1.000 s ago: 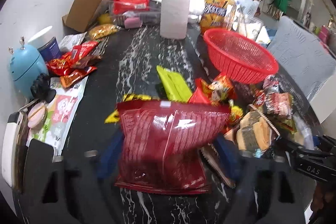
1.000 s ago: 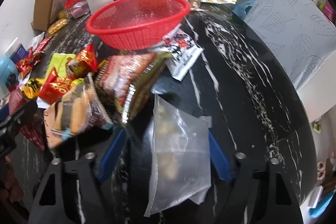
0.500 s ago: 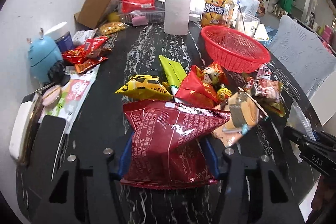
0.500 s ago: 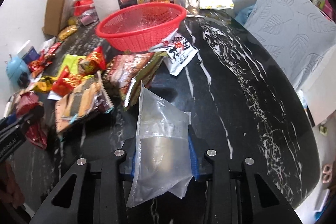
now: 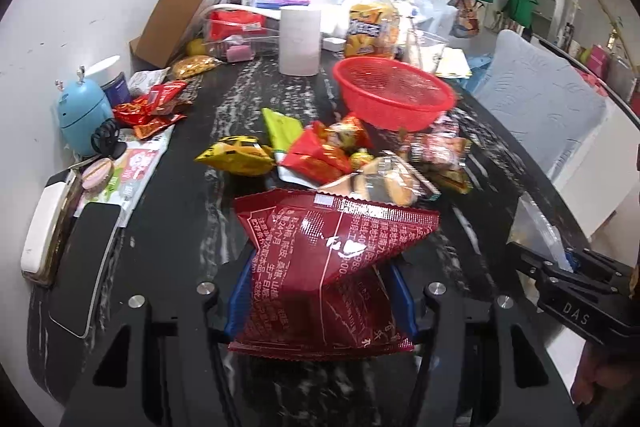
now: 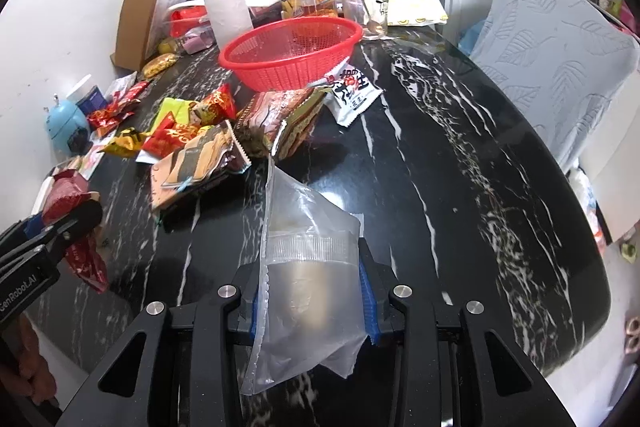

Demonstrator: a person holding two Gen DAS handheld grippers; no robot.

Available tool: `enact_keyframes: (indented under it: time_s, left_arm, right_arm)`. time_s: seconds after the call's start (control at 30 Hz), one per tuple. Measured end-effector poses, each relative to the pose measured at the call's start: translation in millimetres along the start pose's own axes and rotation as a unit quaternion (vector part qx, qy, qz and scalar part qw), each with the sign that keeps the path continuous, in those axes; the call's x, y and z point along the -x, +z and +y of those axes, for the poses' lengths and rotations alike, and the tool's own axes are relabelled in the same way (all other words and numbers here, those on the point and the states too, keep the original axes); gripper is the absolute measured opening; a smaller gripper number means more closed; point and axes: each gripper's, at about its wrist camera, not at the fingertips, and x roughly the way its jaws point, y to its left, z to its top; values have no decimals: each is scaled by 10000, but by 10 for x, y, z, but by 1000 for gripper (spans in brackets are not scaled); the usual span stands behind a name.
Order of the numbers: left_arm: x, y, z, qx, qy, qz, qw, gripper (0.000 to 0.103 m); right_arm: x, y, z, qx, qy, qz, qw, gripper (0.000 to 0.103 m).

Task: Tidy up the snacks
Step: 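Lift both held bags and carry them over the red basket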

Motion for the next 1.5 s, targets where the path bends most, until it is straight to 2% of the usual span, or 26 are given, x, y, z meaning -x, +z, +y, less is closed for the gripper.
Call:
enact_keyframes:
  time_s: [0.33,0.57,0.9,1.2,1.37,1.5]
  left_arm:
    - [192,67,-290,-242,-354,-258,9987,57]
    - [233,331,-365,-319,-458,-514,9971,57]
    - [131,927,-444,-388,-520,-907,9938,57]
    - [-148,1500,-492,-426,-555,-1092,9916,57]
    - [-307,1793,-557,-532,-708,-1186,9890,57]
    - [-453,2010,-589,-639,-844,-1235,9867,57]
  right_arm:
    - [335,-41,8,59,79,-383,9992,36]
    - [459,147,37,161,271,-612,9976,36]
    - [510,687,52,360,406,-1031,9932,36]
    - [316,1206,-43,425,315,-1134,9921,36]
    - [189,1475,-122,325,568,-1131,9914,36]
    - [54,1720,-171,339,444,-1190,9913,36]
